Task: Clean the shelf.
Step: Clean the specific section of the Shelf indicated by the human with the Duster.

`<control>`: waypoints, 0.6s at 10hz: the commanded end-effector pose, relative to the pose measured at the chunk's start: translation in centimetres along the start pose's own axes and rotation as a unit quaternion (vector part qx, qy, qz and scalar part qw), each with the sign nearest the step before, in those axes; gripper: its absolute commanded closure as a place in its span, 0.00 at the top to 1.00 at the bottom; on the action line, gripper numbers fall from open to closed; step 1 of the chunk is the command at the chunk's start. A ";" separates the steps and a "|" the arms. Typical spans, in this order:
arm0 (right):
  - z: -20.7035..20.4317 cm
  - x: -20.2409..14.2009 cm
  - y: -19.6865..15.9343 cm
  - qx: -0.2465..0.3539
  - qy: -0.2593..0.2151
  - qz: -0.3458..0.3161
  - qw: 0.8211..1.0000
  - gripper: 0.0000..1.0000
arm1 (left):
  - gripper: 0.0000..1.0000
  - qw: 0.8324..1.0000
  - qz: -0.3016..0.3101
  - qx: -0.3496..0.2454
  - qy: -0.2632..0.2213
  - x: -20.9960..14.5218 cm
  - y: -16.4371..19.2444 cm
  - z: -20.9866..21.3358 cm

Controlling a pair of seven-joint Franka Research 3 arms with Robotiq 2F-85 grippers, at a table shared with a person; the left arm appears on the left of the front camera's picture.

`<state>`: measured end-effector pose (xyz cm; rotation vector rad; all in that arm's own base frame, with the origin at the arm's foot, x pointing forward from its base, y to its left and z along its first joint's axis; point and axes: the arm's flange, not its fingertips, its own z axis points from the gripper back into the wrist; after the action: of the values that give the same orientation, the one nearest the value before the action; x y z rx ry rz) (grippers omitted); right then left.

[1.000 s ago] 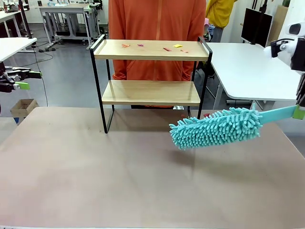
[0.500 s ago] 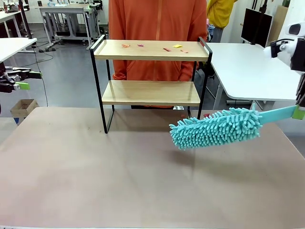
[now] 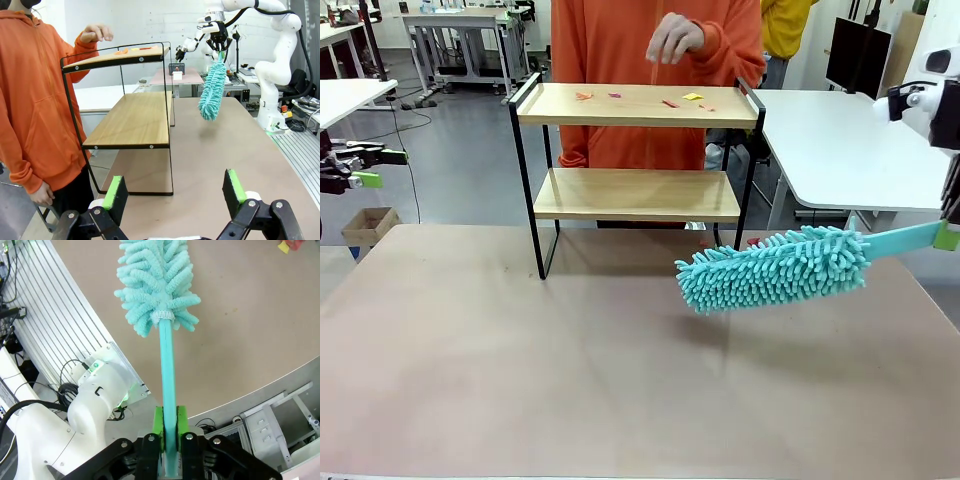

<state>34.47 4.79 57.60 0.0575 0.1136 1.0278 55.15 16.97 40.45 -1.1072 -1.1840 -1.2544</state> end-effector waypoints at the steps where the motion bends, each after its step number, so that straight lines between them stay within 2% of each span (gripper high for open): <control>1: 0.0 -0.1 0.1 -0.002 0.000 -0.010 1.000 0.13 | 1.00 1.000 -0.001 0.000 0.003 0.3 -0.2 -0.3; 6: 0.0 -0.1 0.1 -0.002 0.000 -0.010 1.000 0.13 | 1.00 1.000 -0.001 0.000 0.003 0.3 -0.2 -0.3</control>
<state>34.47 4.79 57.60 0.0575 0.1136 1.0278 55.15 16.97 40.45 -1.1072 -1.1840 -1.2544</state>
